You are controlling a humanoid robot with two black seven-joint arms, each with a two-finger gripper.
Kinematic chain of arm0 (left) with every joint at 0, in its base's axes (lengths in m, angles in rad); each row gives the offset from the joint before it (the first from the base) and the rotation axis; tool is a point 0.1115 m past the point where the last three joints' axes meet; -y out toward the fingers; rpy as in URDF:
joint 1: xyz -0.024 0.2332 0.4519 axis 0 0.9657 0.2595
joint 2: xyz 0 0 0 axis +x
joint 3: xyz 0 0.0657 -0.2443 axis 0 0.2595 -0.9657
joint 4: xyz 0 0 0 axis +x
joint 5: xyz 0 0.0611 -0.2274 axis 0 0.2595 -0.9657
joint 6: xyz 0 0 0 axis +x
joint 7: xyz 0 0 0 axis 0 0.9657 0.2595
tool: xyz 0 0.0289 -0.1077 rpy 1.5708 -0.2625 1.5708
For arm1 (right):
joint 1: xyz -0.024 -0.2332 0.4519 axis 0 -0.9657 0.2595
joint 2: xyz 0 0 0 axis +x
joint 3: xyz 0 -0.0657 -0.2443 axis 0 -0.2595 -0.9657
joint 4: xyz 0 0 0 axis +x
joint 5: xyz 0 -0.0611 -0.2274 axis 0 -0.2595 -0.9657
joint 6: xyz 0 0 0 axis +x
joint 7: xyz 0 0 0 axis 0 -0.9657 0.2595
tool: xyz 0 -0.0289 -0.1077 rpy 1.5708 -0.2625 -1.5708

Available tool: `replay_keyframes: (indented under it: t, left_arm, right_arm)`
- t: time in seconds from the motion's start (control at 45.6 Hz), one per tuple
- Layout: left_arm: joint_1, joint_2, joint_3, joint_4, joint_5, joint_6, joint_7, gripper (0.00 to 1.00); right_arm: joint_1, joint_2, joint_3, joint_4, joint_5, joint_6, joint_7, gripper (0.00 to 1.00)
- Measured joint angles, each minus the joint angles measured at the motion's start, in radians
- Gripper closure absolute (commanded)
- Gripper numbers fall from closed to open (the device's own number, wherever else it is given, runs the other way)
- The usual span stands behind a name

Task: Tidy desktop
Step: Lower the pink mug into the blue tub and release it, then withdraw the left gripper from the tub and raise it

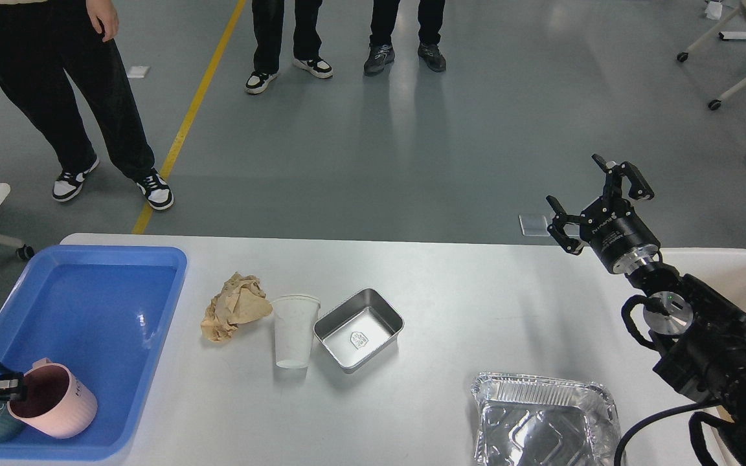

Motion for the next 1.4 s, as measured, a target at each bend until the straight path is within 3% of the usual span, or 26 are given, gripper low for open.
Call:
replay_keyframes:
  t: [0.11, 0.219, 0.351, 0.439, 0.526, 0.658, 0.746, 1.163, 1.272, 1.404]
  left_arm:
    - [0.016, -0.003, 0.002, 0.002, 0.0, 0.018, -0.002, 0.65]
    - [0.022, -0.005, 0.003, 0.003, 0.0, 0.025, -0.008, 0.28]
    - [0.007, -0.007, -0.012, -0.001, -0.009, 0.018, -0.03, 0.05]
    - [-0.019, -0.002, -0.022, -0.011, -0.025, -0.012, -0.057, 0.04]
    - [-0.081, 0.011, -0.038, -0.014, -0.071, -0.1, -0.075, 0.04]
    - [-0.195, 0.057, -0.081, -0.015, -0.153, -0.27, -0.078, 0.04]
    - [-0.282, 0.093, -0.111, -0.016, -0.176, -0.317, -0.075, 0.04]
    - [-0.807, 0.169, -0.228, -0.032, -0.308, -0.329, -0.058, 0.04]
    - [-0.856, 0.16, -0.215, -0.028, -0.403, -0.329, -0.057, 0.04]
    - [-0.814, 0.151, -0.194, -0.027, -0.465, -0.329, -0.058, 0.04]
  right_arm:
    - [0.0, -0.002, 0.0, 0.0, 0.0, 0.0, 0.0, 0.0]
    - [0.002, -0.004, 0.001, 0.0, 0.0, 0.0, 0.0, 0.0]
    - [0.005, -0.004, 0.001, 0.0, 0.0, 0.0, 0.0, 0.0]
    - [0.007, -0.004, 0.001, 0.0, 0.0, 0.0, 0.0, 0.0]
    - [0.011, -0.003, 0.001, 0.0, 0.0, 0.0, 0.0, 0.0]
    - [0.017, -0.001, 0.001, 0.002, 0.0, -0.001, 0.0, 0.0]
    - [0.023, 0.001, 0.001, 0.002, 0.0, -0.001, 0.0, 0.0]
    - [0.032, 0.001, 0.001, 0.003, 0.0, -0.002, -0.002, 0.0]
    - [0.036, 0.004, 0.001, 0.003, 0.0, -0.002, -0.002, 0.0]
    - [0.04, 0.006, 0.001, 0.003, 0.0, -0.002, -0.002, 0.0]
